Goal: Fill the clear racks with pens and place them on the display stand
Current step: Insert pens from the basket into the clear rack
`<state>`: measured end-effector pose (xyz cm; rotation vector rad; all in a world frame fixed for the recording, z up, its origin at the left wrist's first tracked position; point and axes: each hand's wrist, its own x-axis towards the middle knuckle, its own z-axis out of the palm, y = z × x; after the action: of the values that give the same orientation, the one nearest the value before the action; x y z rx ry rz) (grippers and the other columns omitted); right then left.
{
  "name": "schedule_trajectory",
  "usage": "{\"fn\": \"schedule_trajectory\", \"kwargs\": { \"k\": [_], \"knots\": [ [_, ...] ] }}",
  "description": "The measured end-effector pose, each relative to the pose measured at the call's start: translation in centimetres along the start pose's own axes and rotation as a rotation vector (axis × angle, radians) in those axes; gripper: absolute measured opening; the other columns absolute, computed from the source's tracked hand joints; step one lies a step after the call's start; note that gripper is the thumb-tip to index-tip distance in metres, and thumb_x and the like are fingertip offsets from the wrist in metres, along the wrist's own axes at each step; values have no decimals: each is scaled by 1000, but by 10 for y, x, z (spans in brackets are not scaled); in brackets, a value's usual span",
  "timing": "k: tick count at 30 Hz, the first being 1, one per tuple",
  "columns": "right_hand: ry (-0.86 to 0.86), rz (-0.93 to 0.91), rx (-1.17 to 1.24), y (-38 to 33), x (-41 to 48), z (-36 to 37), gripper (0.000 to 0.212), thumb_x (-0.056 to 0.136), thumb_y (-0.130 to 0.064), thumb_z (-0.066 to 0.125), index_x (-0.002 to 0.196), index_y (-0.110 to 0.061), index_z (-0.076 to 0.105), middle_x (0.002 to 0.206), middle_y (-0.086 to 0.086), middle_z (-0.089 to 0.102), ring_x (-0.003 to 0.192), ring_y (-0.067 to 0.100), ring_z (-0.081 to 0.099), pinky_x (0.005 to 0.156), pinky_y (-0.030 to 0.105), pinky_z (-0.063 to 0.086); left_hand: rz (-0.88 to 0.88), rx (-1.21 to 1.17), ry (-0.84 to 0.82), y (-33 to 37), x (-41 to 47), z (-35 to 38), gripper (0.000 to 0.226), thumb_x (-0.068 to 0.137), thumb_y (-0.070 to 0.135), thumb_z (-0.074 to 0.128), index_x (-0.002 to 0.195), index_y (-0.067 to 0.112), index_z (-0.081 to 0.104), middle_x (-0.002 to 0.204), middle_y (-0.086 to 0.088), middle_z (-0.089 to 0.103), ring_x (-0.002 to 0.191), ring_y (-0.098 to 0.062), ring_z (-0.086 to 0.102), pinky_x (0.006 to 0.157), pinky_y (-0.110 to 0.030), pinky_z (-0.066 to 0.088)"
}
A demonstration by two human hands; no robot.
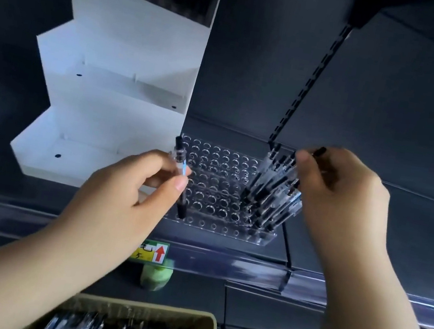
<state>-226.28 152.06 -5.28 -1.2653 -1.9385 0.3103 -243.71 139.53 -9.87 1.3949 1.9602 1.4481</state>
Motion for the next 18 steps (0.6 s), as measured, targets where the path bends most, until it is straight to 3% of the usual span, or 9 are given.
{"fn": "schedule_trajectory", "kwargs": {
  "k": [3, 5, 12, 18],
  "knots": [
    [-4, -8, -14, -1, 0, 5, 6, 88, -36, 58, 85, -34, 63, 77, -10, 60, 68, -2, 52, 55, 0, 35, 17, 41, 16, -2, -4, 1, 27, 71, 56, 45, 83, 38, 62, 88, 32, 63, 69, -17, 61, 63, -9, 42],
    [-23, 1, -39, -1, 1, 8, 9, 88, -38, 57, 87, -33, 65, 80, -9, 61, 68, 1, 53, 53, 7, 35, 15, 49, 19, -3, -5, 2, 28, 70, 57, 46, 82, 38, 62, 85, 32, 64, 65, -20, 60, 60, -11, 43],
    [-18, 17, -97, 0, 0, 15, 14, 83, -37, 64, 94, -29, 67, 80, -13, 62, 83, 16, 59, 63, 25, 41, -29, -45, 17, -6, -4, 3, 35, 65, 58, 47, 86, 36, 64, 84, 32, 65, 77, 7, 62, 62, -5, 44],
    [27, -2, -150, 1, -4, 16, 19, 80, -32, 70, 98, -32, 66, 72, -19, 57, 88, 18, 58, 63, 27, 42, -19, -48, 14, -3, -7, 5, 28, 67, 55, 50, 82, 36, 64, 82, 29, 66, 77, 3, 62, 66, -3, 42]
  ]
}}
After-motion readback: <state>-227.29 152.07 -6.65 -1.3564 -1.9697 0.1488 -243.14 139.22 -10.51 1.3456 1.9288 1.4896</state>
